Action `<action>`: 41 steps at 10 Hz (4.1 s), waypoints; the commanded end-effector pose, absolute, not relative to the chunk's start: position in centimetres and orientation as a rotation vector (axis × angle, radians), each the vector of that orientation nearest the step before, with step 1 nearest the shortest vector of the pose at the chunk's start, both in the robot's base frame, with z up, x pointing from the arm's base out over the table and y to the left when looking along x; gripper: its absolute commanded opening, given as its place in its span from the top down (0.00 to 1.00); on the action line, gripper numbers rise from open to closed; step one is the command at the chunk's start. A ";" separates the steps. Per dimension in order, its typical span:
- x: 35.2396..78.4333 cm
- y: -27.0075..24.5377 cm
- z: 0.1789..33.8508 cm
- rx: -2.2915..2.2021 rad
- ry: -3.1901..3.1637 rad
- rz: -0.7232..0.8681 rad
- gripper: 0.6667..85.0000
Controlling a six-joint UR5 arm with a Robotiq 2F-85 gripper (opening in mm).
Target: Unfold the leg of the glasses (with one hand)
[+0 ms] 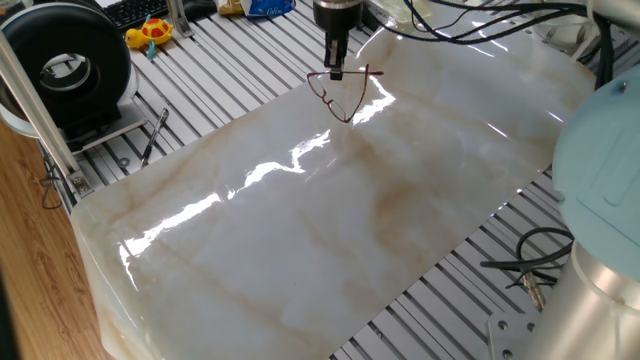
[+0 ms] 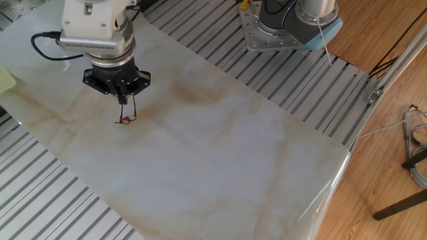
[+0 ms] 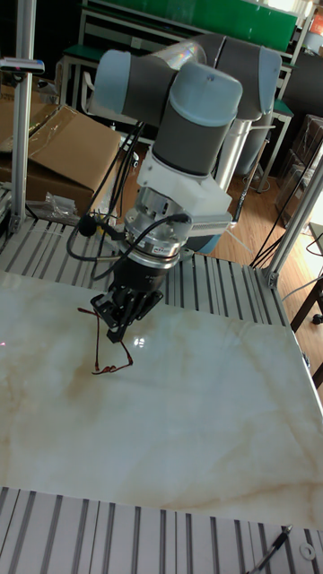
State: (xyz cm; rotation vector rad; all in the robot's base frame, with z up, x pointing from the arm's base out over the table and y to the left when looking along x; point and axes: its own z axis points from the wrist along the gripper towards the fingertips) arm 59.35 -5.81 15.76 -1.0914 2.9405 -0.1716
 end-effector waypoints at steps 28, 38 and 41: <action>56.2 -8.3 10.5 -1.545 2.738 -0.350 0.97; 56.7 -8.2 11.6 -1.604 2.731 -0.295 0.36; 57.0 -8.9 13.3 -1.637 2.739 -0.261 0.36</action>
